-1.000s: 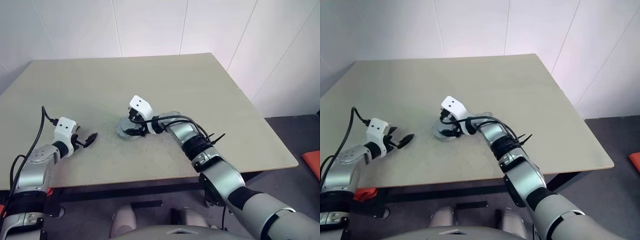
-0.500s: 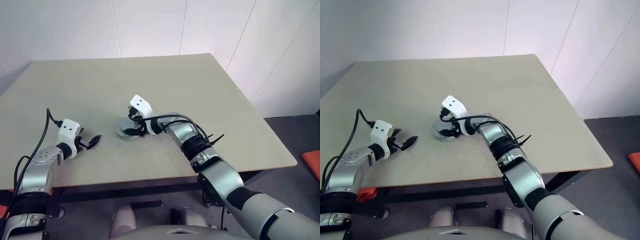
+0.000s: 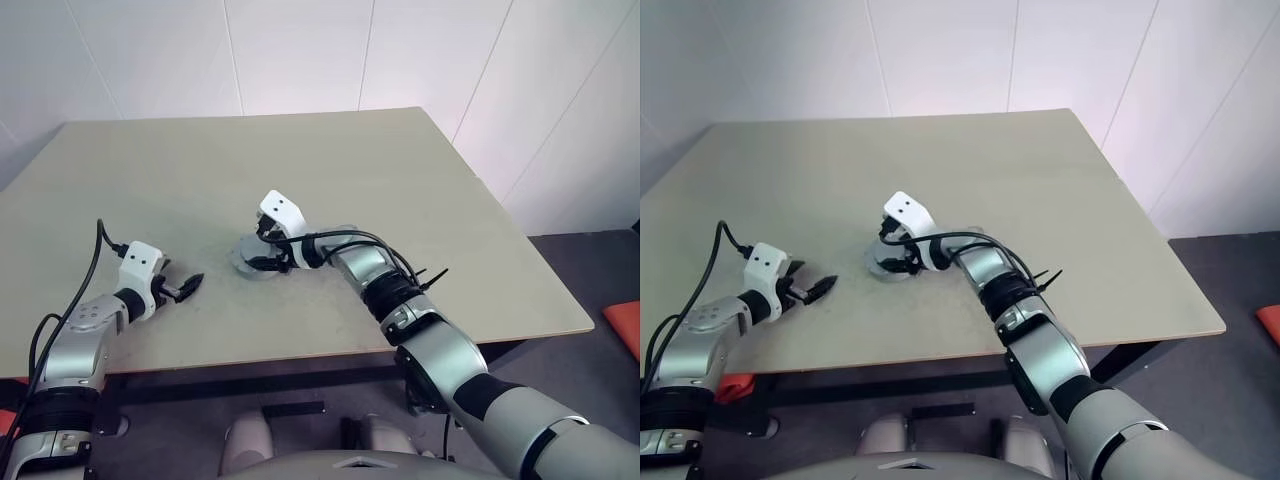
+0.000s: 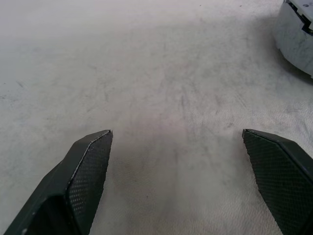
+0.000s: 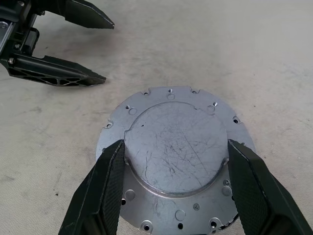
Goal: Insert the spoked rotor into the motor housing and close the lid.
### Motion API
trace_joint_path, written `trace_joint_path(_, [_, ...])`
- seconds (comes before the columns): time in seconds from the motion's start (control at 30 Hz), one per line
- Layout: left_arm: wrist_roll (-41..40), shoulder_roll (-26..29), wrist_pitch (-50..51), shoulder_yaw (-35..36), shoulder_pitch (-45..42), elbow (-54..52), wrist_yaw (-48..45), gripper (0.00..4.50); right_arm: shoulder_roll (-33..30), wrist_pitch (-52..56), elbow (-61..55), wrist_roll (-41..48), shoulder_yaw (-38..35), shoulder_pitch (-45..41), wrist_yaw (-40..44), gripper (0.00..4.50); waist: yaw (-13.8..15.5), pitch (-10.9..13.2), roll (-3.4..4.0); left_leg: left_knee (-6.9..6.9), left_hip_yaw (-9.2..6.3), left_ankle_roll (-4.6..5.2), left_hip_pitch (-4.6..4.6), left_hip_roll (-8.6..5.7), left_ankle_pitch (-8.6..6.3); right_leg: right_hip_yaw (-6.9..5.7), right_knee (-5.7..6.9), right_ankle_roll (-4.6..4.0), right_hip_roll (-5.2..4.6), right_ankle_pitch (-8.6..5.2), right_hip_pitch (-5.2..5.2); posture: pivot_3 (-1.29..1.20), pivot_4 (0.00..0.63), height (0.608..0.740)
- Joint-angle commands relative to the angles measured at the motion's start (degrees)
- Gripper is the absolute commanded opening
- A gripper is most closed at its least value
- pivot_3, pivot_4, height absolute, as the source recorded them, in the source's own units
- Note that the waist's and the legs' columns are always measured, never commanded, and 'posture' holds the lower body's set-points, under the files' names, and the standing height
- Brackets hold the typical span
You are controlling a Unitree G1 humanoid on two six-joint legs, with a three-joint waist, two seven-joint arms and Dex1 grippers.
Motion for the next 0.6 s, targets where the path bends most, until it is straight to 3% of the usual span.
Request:
trace_joint_path(0.03, [-0.03, 0.46, -0.73, 0.19, -0.67, -2.2, -0.07, 4.5, -0.93, -0.2, 0.08, -0.89, -0.6, -1.41, -2.31, 3.07, 0.05, 0.01, 0.01, 0.01, -0.02, 0.0, 0.0, 0.0, 0.0, 0.0, 0.02, 0.01, 0.0, -0.01, 0.0, 0.0, 0.0, 0.74])
trace_joint_path(0.6, [0.28, 0.42, -0.7, -0.2, -0.8, -2.05, -0.17, 4.5, -1.0, 0.53, -4.15, 2.04, -2.32, -1.49, -1.9, 3.07, 0.08, 0.03, 0.01, 0.13, -0.11, -0.02, -0.08, -0.01, 0.01, 0.0, 0.14, 0.01, 0.0, 0.0, -0.03, 0.0, 0.0, 0.74])
